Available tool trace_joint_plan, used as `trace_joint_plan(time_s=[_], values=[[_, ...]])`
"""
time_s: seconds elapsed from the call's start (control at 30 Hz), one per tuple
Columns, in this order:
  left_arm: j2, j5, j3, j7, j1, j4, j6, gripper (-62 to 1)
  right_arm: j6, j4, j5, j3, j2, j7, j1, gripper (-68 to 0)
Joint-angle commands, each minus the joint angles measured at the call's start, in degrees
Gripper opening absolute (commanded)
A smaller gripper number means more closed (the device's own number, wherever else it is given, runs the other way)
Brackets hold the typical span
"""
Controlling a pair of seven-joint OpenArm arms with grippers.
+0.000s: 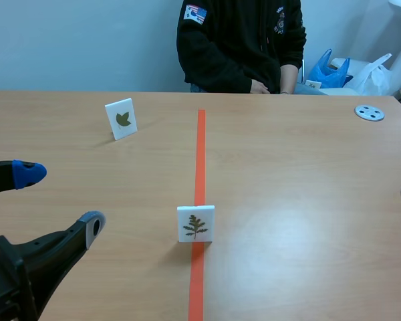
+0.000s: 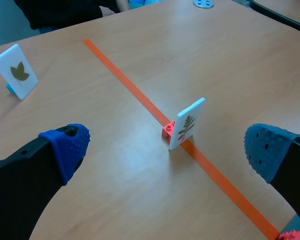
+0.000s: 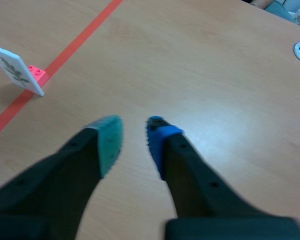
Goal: Sort the leaf by its shape. The table is split by an orange tape line. A compound leaf with several leaflets goes to the left side, a simple leaf with one blade goes to the right side. Return to the home posture when a red brick is placed on the table.
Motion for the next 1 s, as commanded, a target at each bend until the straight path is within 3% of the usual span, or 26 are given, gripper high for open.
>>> trace_joint_plan(time_s=[0.0,0.07,0.2,0.5,0.73,0.97], values=[[0.4,-0.3,-0.3,-0.9,0.0,0.5,-0.1,1.4,-0.3,0.5,0.2,-0.3,-0.2,0.8,1.5,-25.7],[0.4,-0.3,-0.3,-0.8,0.0,0.5,-0.1,1.4,-1.0,0.4,0.2,-0.3,-0.2,1.1,1.9,-11.3],[0.4,-0.3,-0.3,-0.8,0.0,0.5,-0.1,1.4,-4.7,0.3,0.2,-0.3,-0.2,1.0,2.6,-2.9],[0.4,-0.3,-0.3,-0.8,0.0,0.5,-0.1,1.4,-5.0,-1.2,0.2,-2.3,1.4,-0.2,5.5,-2.2],[0.4,-0.3,-0.3,-0.8,0.0,0.5,-0.1,1.4,-4.7,-8.0,0.1,-11.5,4.8,-0.2,13.5,-2.3],[0.4,-0.3,-0.3,-0.8,0.0,0.5,-0.1,1.4,-3.4,-14.6,-2.6,-23.6,5.1,0.0,23.0,-2.3]])
